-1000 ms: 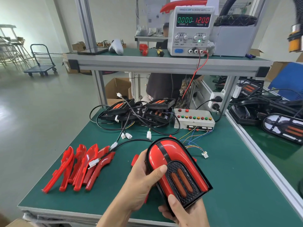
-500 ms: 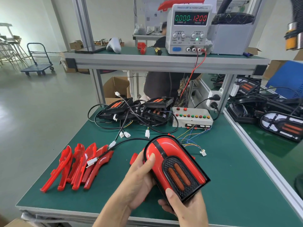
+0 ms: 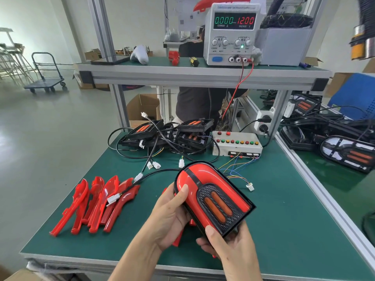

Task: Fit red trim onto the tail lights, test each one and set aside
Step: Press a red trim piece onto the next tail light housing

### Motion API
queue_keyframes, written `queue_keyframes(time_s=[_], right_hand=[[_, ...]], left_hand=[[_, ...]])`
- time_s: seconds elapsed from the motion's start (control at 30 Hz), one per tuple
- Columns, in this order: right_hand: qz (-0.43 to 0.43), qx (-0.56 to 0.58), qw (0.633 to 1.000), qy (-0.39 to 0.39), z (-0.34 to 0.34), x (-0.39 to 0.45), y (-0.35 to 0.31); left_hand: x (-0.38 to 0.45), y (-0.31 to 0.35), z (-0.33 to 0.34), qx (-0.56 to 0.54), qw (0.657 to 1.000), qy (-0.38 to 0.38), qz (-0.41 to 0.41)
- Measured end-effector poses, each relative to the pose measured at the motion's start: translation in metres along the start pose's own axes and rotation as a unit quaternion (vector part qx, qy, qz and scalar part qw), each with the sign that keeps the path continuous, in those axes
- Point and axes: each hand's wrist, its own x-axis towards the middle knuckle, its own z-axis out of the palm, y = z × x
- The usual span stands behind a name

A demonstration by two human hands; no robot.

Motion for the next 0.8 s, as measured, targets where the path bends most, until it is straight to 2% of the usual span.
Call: queue_keyframes(time_s=[0.33, 0.53, 0.8], right_hand=[[0.011, 0.012, 1.0, -0.014, -0.002, -0.001, 0.001], [0.011, 0.039, 0.999, -0.018, -0.004, -0.005, 0.006], [0.018, 0.046, 0.998, -0.038, -0.004, -0.006, 0.008]], left_hand=[[-0.006, 0.007, 0.01, -0.01, 0.999, 0.036, 0.002], [-0.008, 0.005, 0.011, 0.009, 1.0, 0.028, 0.012], [-0.009, 0.007, 0.009, -0.02, 1.0, 0.013, -0.015]])
